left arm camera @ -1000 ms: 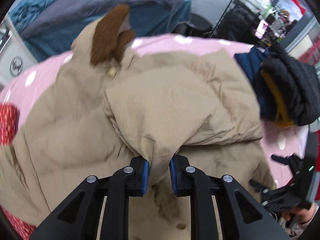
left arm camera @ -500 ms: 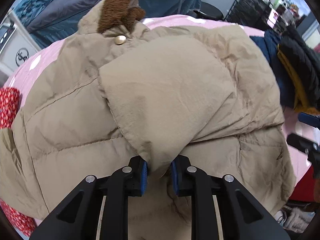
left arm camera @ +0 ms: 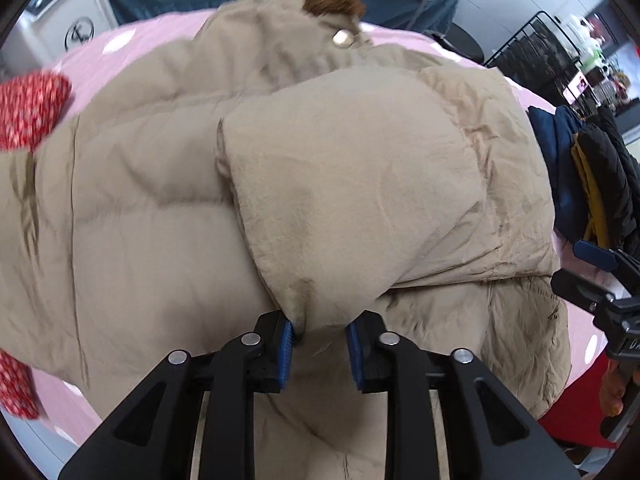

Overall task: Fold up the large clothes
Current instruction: 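Grasp a sleeve with the left tool and fold it across the jacket front, then open the left tool and release the folded sleeve onto the jacket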

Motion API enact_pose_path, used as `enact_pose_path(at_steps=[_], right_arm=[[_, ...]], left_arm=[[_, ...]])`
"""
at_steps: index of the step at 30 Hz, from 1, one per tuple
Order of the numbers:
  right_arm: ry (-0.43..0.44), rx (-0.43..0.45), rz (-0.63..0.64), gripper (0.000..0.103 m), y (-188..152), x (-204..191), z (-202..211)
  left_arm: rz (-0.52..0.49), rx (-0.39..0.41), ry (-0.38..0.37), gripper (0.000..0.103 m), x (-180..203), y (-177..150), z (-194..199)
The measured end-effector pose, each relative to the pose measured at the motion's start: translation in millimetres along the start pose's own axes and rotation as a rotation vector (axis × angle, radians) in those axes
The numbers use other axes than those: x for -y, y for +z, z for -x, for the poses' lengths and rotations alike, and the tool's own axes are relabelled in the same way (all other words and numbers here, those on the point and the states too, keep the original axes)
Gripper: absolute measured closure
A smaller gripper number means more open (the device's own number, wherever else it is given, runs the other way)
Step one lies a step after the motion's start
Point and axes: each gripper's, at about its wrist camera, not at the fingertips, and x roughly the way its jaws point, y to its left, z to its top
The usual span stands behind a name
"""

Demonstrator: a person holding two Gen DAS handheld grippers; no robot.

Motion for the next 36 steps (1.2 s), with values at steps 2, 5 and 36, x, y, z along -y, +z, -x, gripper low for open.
enact_pose_path(at_steps=[2, 5, 36], right_arm=[[-0.01, -0.018, 0.018, 0.005, -5.1, -4.4, -6.6], [-0.008, -0.045, 0.023, 0.005, -9.4, -6.7, -13.4], [-0.056, -0.156, -0.056, 0.005, 40.4, 26.0, -86.8]], left_arm=[[0.013, -0.003, -0.02, 0.076, -4.7, 1.4, -3.2], [0.028, -0.023, -0.019, 0.061, -6.4, 5.7, -5.6], [0.036, -0.089, 0.082, 0.005, 11.9, 44.4, -54.2]])
